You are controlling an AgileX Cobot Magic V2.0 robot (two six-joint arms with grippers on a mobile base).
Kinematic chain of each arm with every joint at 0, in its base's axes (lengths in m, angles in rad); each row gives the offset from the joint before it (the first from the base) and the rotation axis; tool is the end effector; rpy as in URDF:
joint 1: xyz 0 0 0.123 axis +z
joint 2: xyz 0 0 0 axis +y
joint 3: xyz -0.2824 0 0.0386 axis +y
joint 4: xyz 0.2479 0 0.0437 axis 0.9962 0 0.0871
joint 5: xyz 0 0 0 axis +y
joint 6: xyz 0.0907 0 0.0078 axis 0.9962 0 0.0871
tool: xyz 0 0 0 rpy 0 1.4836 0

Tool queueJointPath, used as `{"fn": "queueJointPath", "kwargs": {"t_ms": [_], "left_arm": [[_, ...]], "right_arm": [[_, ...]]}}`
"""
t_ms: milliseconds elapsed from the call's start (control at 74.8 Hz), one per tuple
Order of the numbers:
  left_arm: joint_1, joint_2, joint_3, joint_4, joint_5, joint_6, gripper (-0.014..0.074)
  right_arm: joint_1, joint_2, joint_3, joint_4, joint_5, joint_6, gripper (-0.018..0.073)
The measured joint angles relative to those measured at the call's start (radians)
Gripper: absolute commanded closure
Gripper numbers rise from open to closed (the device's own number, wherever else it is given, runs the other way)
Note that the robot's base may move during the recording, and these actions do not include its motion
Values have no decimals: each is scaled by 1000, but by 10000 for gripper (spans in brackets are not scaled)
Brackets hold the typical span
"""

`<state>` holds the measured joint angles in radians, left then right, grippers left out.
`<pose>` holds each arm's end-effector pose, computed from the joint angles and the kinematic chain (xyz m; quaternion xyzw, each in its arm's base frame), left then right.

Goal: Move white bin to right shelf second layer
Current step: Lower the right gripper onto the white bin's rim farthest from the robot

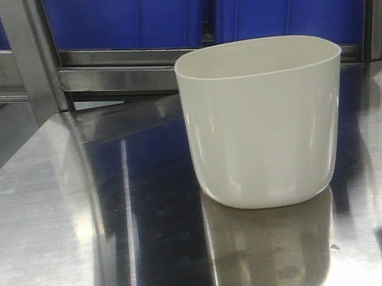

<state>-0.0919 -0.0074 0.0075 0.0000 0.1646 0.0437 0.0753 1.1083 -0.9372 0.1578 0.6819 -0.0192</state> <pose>0.0557 -0.0051 0.1960 0.0497 0.7323 -0.0164 0.6790 0.2245 0.0260 0.3313 -0.0065 0.9179 0.0806 0.3884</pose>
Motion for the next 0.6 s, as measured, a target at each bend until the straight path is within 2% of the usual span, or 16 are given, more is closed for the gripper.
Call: {"fn": "queueJointPath", "kwargs": {"t_ms": [201, 602], "left_arm": [[0, 0, 0, 0, 0, 0, 512], [0, 0, 0, 0, 0, 0, 512]], "right_arm": [[31, 2, 0, 0, -4, -8, 22], [163, 130, -115, 2, 35, -8, 22]]}}
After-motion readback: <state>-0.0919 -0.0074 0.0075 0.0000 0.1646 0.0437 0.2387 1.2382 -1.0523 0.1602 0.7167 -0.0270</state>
